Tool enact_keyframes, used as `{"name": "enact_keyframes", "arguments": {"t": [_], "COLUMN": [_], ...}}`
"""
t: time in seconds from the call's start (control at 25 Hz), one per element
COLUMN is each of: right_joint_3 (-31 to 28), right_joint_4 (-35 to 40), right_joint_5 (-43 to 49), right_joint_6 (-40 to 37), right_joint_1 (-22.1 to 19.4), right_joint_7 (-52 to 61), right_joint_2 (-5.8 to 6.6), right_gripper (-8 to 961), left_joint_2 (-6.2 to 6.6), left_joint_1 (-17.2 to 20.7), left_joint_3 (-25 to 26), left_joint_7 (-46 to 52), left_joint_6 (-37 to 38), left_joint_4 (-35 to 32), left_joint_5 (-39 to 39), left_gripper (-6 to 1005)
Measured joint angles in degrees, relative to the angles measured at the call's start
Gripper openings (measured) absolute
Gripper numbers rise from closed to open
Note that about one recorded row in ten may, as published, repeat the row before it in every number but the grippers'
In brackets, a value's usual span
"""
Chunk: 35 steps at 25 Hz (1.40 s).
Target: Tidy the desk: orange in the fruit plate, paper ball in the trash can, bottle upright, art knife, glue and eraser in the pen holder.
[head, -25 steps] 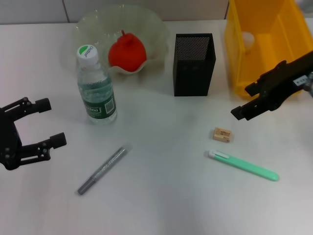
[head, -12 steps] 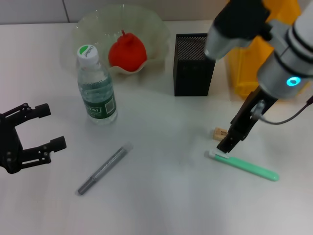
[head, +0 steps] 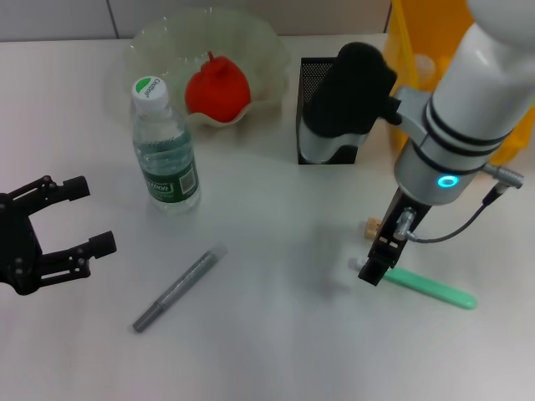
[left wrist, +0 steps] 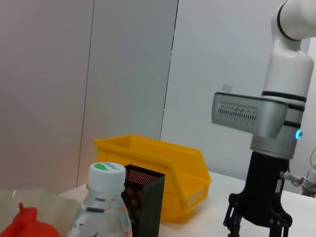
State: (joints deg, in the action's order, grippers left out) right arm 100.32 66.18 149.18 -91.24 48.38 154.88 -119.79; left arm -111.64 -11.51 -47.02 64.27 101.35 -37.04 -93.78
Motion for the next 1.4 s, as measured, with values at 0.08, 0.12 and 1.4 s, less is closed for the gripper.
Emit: {"name": "enact_keyframes", "arguments": {"t": [0.08, 0.12, 1.4], "right_joint_3": [1.4, 2.4, 5.2], "right_joint_4": [-1.3, -2.4, -6.2], "right_joint_5": [0.0, -0.1, -2.1], "right_joint_6": [1.0, 1.8, 4.5], "right_joint_1": [0.5, 0.9, 0.9], "right_joint_7": [0.4, 0.7, 0.4], "right_joint_2": [-0.01, -0.05, -0.09], "right_gripper": [730, 730, 342], "left_joint_2": [-0.05, -0.07, -0.32], "left_joint_1": [0.0, 0.0, 0.0], "left_joint_3": [0.0, 0.0, 0.7], "left_joint_7": [-0.2, -0.2, 0.2], "left_joint_6": [-0.1, -0.1, -0.2], "left_joint_4": [0.0, 0.0, 0.0], "left_joint_5": [0.0, 0.0, -0.5], "left_gripper": [876, 876, 876]}}
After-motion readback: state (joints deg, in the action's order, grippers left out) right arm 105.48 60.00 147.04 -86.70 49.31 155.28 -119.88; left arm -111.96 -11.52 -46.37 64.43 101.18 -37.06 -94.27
